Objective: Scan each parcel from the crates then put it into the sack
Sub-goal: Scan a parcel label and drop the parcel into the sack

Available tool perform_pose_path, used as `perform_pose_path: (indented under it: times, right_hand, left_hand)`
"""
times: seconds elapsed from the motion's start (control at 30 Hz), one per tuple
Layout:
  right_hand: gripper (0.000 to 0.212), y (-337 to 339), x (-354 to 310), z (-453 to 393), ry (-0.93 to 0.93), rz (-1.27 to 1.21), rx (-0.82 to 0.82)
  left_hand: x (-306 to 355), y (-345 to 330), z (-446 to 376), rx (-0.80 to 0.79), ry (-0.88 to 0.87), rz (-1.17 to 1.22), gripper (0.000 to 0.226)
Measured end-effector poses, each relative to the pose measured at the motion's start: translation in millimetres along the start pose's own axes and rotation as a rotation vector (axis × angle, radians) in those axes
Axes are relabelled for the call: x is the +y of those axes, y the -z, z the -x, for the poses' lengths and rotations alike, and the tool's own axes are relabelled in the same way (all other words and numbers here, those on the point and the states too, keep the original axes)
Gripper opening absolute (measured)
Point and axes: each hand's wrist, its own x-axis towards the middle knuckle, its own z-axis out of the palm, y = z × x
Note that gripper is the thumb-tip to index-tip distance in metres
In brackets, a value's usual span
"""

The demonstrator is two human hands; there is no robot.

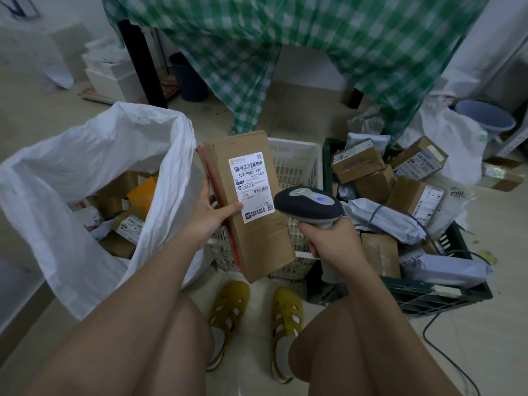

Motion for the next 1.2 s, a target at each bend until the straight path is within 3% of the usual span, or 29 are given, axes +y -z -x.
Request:
perform_pose_path:
  times: [0.43,0.67,0.83,1.03,1.2]
  right_hand:
    - [0.035,-4,-5,-6,0.020,-0.139,0.057]
    - [0.015,-27,-49,-5,0.061,-0.351,0.164]
    - [0.016,-55,-96,-5,0.128,-0.386,0.158]
    - [0.021,-112,-144,-6,0.159,-0.389,0.055]
    - [0.015,-156,-150,-26,0.105,-0.380,0.026]
  left_hand:
    - [14,-4,11,-0.013,-0.071,-0.015,0.105]
    - [53,12,42,0.102,-0.206,0.206,0.097]
    - [95,68,70,0.239,-0.359,0.273,0.101]
    - [128,154,94,0.518,-0.503,0.123,0.107]
    - [124,201,77,0.668,-0.500,-0.213,0.118]
